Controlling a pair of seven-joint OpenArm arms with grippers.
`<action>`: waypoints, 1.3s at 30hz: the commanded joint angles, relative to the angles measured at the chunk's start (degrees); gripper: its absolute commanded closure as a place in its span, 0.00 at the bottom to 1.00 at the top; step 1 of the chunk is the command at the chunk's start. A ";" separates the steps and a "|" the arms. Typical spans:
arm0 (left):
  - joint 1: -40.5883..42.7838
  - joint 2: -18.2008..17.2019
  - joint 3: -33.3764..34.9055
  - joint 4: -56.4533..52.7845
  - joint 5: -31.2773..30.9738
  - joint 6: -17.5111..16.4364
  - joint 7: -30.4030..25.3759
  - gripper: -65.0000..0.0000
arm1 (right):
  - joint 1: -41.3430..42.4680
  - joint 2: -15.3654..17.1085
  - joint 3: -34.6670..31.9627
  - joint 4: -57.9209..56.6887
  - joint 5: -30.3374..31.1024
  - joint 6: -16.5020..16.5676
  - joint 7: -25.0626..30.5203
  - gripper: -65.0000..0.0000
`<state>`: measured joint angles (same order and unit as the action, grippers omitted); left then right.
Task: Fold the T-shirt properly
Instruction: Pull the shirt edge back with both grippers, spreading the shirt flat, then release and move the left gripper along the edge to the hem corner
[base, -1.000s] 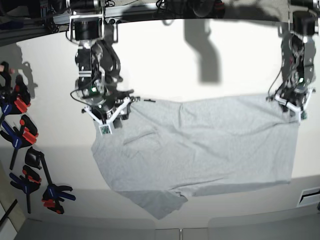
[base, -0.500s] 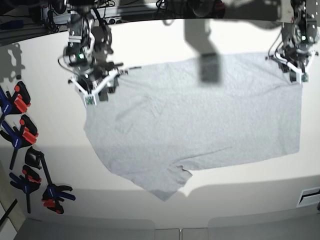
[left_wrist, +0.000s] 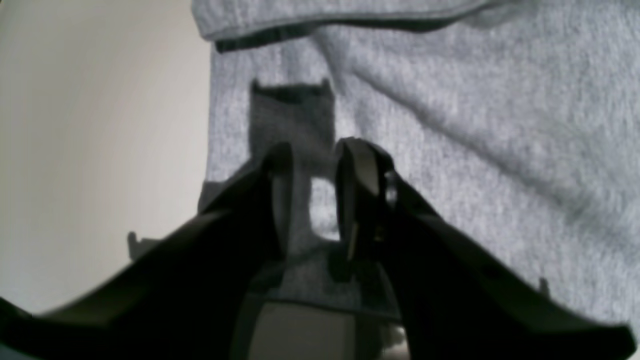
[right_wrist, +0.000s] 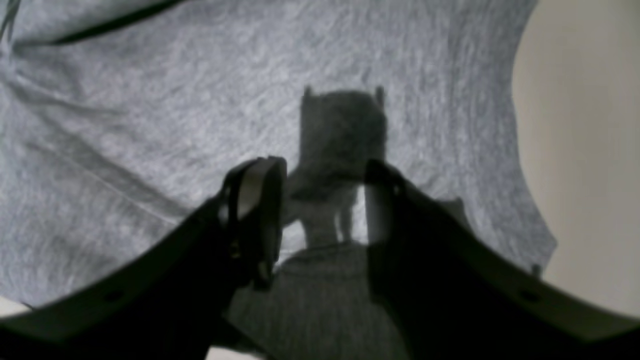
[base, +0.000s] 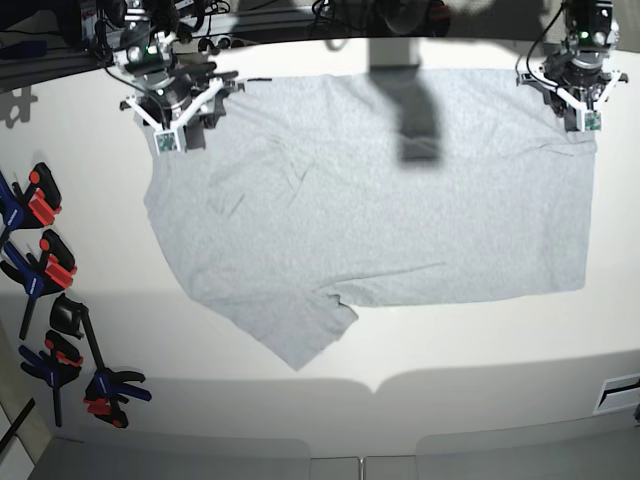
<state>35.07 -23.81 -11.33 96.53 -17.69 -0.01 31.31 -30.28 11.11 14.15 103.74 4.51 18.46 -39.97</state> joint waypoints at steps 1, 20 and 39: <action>2.12 0.13 0.44 -0.72 0.28 -0.66 6.86 0.75 | -0.59 0.31 0.15 0.94 -0.92 -0.07 -1.51 0.60; 4.96 0.13 0.44 8.85 4.09 -0.61 7.96 0.75 | -3.74 0.33 0.15 1.25 -5.66 -0.98 -4.85 0.60; 5.05 0.13 0.44 8.92 16.17 -0.42 8.07 0.75 | -4.02 1.86 0.15 1.27 -11.41 -5.44 -4.61 0.60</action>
<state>39.51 -23.31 -10.61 105.01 -2.04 -0.51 38.63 -33.36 12.32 13.98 105.38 -4.45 13.93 -40.80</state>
